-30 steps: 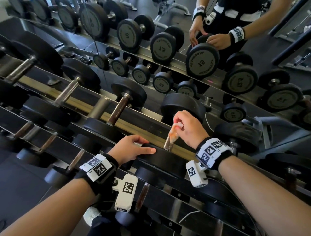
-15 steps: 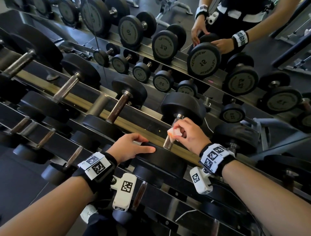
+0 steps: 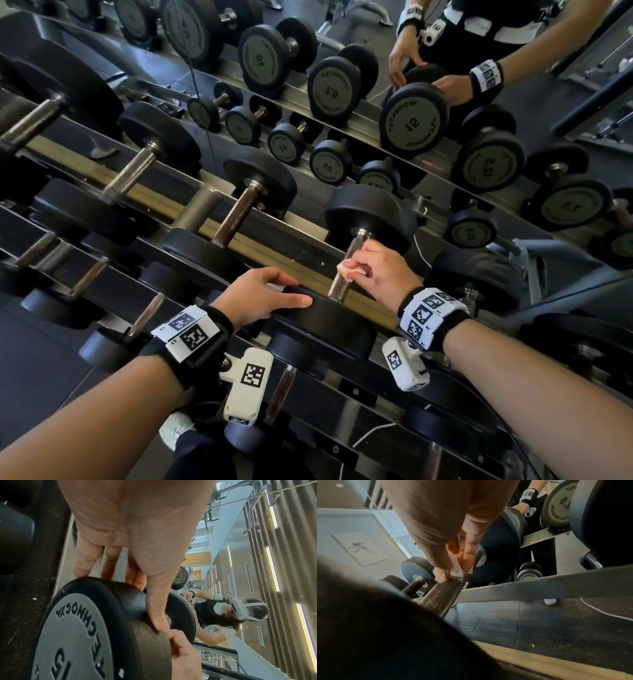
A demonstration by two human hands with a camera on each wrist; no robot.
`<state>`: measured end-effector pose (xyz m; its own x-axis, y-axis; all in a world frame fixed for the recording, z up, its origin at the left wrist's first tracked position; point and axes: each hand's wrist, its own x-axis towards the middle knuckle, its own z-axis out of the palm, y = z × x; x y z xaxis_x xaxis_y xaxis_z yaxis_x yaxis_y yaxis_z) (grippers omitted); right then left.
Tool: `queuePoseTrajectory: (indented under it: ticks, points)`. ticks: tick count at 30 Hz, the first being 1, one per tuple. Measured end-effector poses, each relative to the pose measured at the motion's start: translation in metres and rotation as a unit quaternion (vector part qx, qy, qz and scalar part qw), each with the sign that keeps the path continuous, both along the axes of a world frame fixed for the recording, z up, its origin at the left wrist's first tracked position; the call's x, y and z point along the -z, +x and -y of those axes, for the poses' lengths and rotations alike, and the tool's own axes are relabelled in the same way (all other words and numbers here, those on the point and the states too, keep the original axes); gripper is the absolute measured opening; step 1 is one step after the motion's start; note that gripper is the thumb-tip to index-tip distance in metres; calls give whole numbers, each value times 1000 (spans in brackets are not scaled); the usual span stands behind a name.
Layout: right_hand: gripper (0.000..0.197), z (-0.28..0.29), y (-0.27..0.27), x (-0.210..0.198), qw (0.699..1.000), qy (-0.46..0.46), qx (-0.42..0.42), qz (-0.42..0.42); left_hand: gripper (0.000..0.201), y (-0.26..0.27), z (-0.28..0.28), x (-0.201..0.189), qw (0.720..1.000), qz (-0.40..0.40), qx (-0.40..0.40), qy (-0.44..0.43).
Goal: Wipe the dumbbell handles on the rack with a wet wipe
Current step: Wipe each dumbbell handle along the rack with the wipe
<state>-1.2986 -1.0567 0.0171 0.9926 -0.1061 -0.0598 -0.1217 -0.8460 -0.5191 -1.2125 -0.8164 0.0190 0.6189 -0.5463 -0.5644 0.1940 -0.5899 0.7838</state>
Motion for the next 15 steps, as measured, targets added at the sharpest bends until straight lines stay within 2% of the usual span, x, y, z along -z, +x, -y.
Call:
queuePoseTrajectory:
  ticks: [4,7,9,12,15]
  points:
    - [8,10,9,-7,999,-35,-12,13,44,0,0,-1,1000,1,2,4]
    - [9,14,15,-10,997,-70,23,31,56,-1,-1,-3,1000,-4,3,1]
    - [13,10,13,-8,998,-54,21,29,62,-1,-1,-3,1000,-5,4,-2]
    - [17,-2,-2,-2,998,26,-53,-37,60,-1,-1,-4,1000,-1,7,3]
    - [20,-5,-9,0,988,4,-125,-94,59,0,0,-3,1000,3,6,6]
